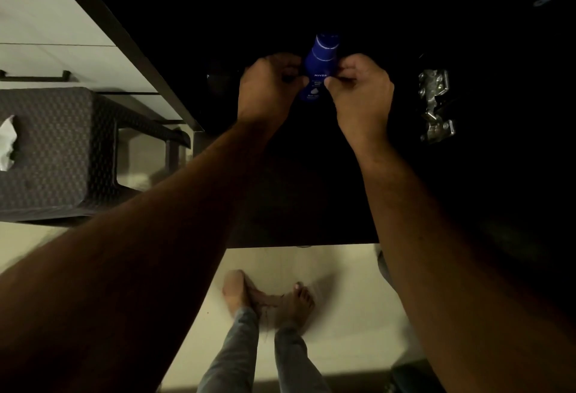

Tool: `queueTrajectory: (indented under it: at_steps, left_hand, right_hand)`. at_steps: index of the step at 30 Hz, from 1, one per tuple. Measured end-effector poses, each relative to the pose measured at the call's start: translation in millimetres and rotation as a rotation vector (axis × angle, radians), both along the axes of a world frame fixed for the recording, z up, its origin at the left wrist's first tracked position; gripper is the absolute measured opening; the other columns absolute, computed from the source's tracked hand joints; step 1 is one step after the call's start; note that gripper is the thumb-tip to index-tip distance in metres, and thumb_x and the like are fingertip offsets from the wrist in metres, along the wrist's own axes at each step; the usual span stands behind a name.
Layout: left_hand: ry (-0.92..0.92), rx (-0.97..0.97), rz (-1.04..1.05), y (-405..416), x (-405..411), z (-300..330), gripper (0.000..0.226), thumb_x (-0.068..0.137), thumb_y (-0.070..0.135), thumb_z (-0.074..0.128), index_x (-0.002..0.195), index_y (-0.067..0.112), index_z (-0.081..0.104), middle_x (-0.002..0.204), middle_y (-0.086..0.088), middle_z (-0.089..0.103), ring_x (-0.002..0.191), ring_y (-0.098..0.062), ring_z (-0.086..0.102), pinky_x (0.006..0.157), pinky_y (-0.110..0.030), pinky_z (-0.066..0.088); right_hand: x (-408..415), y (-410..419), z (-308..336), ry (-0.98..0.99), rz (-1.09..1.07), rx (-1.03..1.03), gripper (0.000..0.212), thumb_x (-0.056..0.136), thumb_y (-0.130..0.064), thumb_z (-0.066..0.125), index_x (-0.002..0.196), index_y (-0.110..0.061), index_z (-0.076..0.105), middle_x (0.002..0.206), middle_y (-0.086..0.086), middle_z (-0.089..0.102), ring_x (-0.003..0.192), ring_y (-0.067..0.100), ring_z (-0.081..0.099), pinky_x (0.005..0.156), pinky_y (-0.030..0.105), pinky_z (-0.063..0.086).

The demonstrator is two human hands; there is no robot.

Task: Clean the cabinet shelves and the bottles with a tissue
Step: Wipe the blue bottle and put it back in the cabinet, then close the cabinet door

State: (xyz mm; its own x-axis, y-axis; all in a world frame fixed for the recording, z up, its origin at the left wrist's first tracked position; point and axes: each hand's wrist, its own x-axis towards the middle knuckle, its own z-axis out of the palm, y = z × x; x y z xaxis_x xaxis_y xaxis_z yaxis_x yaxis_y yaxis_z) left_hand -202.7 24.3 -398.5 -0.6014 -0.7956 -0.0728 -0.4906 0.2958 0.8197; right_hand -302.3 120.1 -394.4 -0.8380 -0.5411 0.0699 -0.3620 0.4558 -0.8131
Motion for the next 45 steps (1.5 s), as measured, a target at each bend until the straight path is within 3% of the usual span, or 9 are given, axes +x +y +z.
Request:
queueTrajectory:
  at_steps: [3,10,14,20,24,27,33,38,45]
  left_hand:
    - [-0.027,-0.009,-0.013,4.0,2.8,-0.1,0.042,0.092,0.02,0.063,0.133,0.017,0.053,0.133,0.001,0.058,0.12,-0.007,0.053,0.097,-0.015,0.04]
    - [-0.061,-0.121,-0.008,20.8,26.4,6.1,0.055,0.091,0.024,0.064,0.142,0.018,0.043,0.143,-0.003,0.049,0.127,-0.013,0.048,0.097,-0.017,0.036]
    - [-0.146,-0.141,-0.076,45.1,54.0,20.8,0.057,0.093,0.03,0.061,0.144,0.019,0.04,0.144,-0.004,0.047,0.125,-0.015,0.049,0.095,-0.02,0.037]
    - [-0.375,-0.328,-0.203,86.8,107.7,67.2,0.064,0.096,0.05,0.046,0.15,0.02,0.029,0.158,-0.005,0.026,0.146,-0.021,0.022,0.115,-0.037,0.022]
    - [-0.505,-0.42,-0.241,111.4,147.0,116.8,0.078,0.092,0.065,0.024,0.153,0.019,0.015,0.162,-0.008,0.008,0.149,-0.022,0.0,0.121,-0.041,0.005]
    - [-0.548,-0.484,-0.257,127.0,171.2,160.7,0.085,0.089,0.071,0.011,0.154,0.016,0.004,0.162,-0.009,-0.002,0.148,-0.022,-0.011,0.121,-0.041,-0.001]
    - [-0.441,-0.612,-0.263,146.6,218.9,237.6,0.086,0.089,0.075,0.014,0.149,0.018,-0.012,0.16,-0.009,-0.014,0.146,-0.022,-0.019,0.121,-0.042,-0.005]
    - [-0.277,-0.825,-0.263,145.6,259.2,300.4,0.087,0.09,0.071,0.023,0.153,0.012,0.01,0.161,-0.014,0.001,0.149,-0.026,-0.005,0.121,-0.045,0.005]
    - [-0.122,-0.967,-0.281,157.7,275.2,388.4,0.086,0.091,0.068,0.023,0.154,0.014,0.003,0.161,-0.01,-0.008,0.148,-0.023,-0.016,0.121,-0.042,-0.004]
  right_hand:
    - [0.2,1.1,-1.0,-0.011,-0.005,0.026,0.023,0.084,-0.015,0.072,0.107,-0.015,0.069,0.104,-0.006,0.071,0.092,0.002,0.065,0.078,0.014,0.051]
    - [8.8,30.4,1.3,-0.007,-0.089,0.103,0.025,0.086,-0.014,0.071,0.111,-0.015,0.069,0.108,-0.005,0.069,0.096,0.004,0.063,0.069,-0.001,0.042]
    - [27.4,62.2,4.5,-0.001,-0.058,0.108,0.023,0.086,-0.018,0.07,0.11,-0.016,0.069,0.107,-0.002,0.07,0.095,0.009,0.066,0.083,0.027,0.057]
    - [71.0,103.2,53.3,0.169,0.137,0.258,0.034,0.091,-0.037,0.063,0.117,-0.016,0.067,0.117,0.006,0.066,0.108,0.025,0.061,0.082,0.024,0.042]
    - [101.9,125.3,99.9,0.276,0.285,0.342,0.053,0.096,-0.049,0.049,0.137,-0.016,0.053,0.146,0.011,0.047,0.139,0.03,0.037,0.105,0.045,0.038]
    - [121.9,141.2,146.3,0.366,0.379,0.439,0.066,0.096,-0.057,0.039,0.15,-0.018,0.033,0.16,0.011,0.023,0.149,0.029,0.014,0.114,0.046,0.025]
    - [157.1,174.8,234.6,0.566,0.293,0.451,0.078,0.092,-0.064,0.035,0.153,-0.017,0.023,0.162,0.012,0.015,0.151,0.027,0.004,0.118,0.049,0.02]
    - [199.4,191.8,297.3,0.637,0.163,0.412,0.075,0.095,-0.061,0.036,0.155,-0.02,0.017,0.164,0.008,0.006,0.151,0.023,-0.004,0.12,0.044,0.009]
    - [226.0,248.9,400.6,0.736,-0.047,0.251,0.069,0.094,-0.051,0.051,0.152,-0.02,0.028,0.162,0.006,0.015,0.151,0.021,0.005,0.118,0.047,0.018]
